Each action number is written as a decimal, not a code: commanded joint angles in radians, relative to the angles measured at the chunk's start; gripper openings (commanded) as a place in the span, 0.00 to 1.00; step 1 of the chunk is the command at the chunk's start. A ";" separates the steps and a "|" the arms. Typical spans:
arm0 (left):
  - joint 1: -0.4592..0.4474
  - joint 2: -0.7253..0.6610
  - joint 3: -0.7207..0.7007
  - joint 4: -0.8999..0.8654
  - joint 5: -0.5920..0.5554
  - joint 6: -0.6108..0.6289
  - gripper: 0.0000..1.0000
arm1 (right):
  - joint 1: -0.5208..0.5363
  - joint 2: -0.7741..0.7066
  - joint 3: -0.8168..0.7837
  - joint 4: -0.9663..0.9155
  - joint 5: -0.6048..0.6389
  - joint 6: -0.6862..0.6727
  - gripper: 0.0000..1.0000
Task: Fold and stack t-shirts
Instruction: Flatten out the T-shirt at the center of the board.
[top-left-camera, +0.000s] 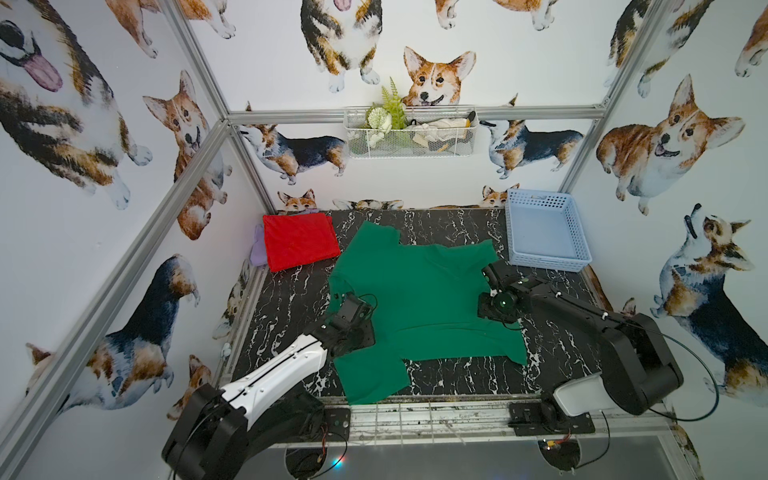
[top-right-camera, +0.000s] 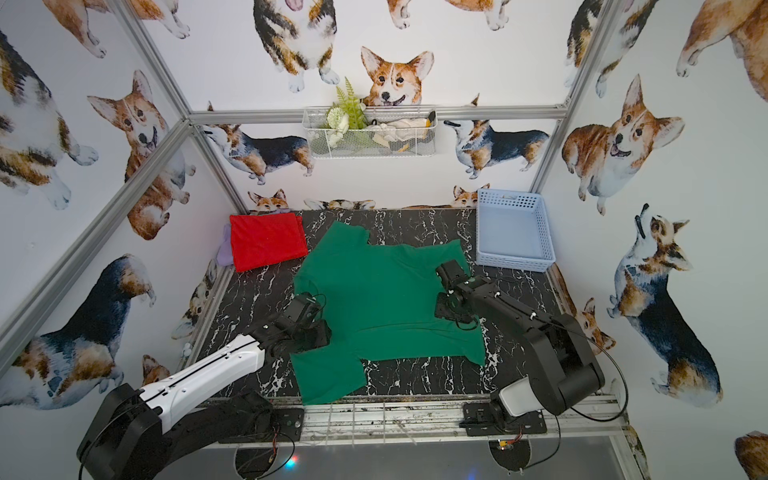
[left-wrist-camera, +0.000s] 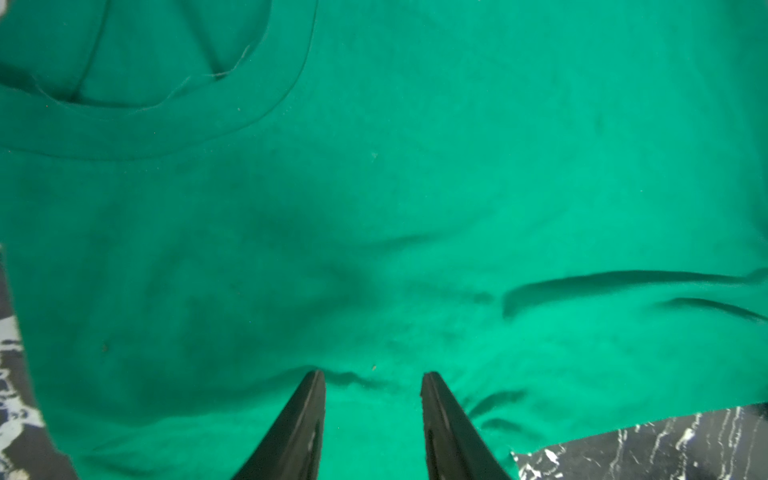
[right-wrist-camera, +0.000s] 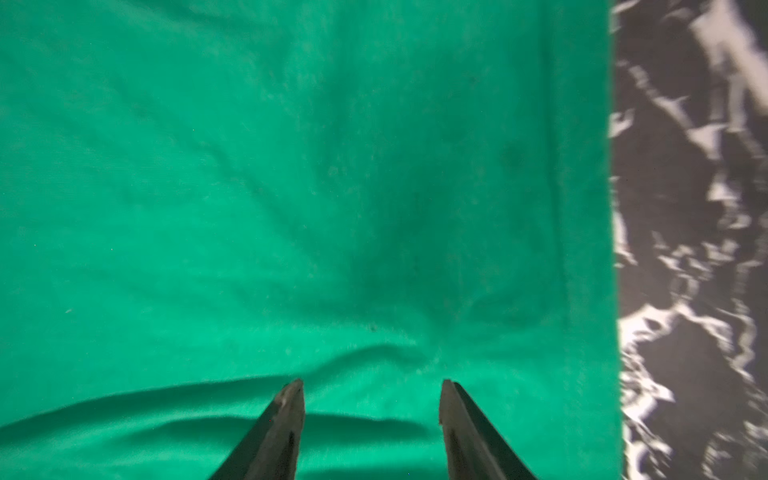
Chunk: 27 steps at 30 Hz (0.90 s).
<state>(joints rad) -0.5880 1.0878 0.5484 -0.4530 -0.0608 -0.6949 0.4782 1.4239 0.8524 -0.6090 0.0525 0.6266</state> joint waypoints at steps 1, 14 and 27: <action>-0.006 0.017 0.010 -0.046 0.016 -0.010 0.44 | 0.012 -0.098 -0.018 -0.117 0.026 0.017 0.59; -0.093 0.143 -0.022 -0.001 0.008 -0.100 0.43 | 0.045 -0.232 -0.159 -0.131 0.023 0.058 0.59; -0.279 0.074 -0.032 -0.197 -0.095 -0.254 0.43 | 0.044 -0.286 -0.127 -0.188 0.064 0.040 0.62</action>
<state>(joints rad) -0.8303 1.1896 0.5228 -0.5446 -0.1047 -0.8749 0.5217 1.1496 0.7147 -0.7620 0.0864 0.6704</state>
